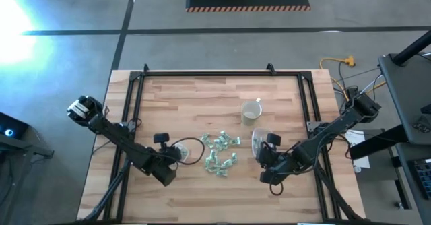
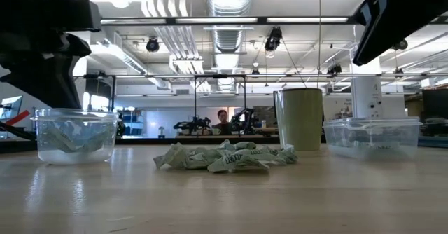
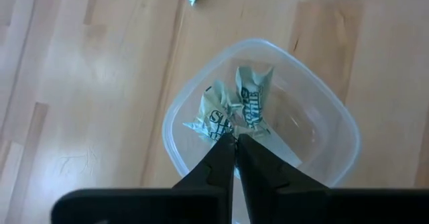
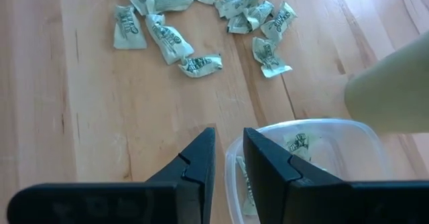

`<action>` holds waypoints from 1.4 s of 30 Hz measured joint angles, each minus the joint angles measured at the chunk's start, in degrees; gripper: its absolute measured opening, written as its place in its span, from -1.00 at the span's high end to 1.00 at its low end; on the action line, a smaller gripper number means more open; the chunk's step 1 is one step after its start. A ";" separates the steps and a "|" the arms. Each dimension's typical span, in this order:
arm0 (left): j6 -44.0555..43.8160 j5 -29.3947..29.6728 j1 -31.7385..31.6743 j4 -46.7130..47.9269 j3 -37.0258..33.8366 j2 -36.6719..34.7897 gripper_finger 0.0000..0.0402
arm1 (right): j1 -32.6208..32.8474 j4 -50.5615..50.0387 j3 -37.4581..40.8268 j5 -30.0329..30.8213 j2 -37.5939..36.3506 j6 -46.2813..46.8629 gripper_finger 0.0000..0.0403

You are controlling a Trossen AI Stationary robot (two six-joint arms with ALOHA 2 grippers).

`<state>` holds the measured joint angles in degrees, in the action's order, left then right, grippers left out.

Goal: Pick and place Stevia / Truvia into bins
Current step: Put the stevia packet into the left transparent container, then put the stevia packet into the right transparent container

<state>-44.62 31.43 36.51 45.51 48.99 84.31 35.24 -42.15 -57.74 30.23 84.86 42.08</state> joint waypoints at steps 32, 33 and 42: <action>14.12 8.00 1.17 2.53 4.35 -10.36 0.44 | -2.31 36.52 5.14 -3.91 5.18 -31.61 0.66; 14.80 8.52 1.09 2.42 4.35 -11.23 0.44 | -3.01 37.91 5.11 -5.66 6.44 -32.64 0.66; 14.99 6.96 2.01 1.83 4.13 -12.52 0.44 | -10.78 37.26 1.13 -11.25 14.04 -36.12 0.66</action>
<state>-29.63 38.39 38.51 47.34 53.12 71.80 24.46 -4.88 -56.61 18.98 98.90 5.96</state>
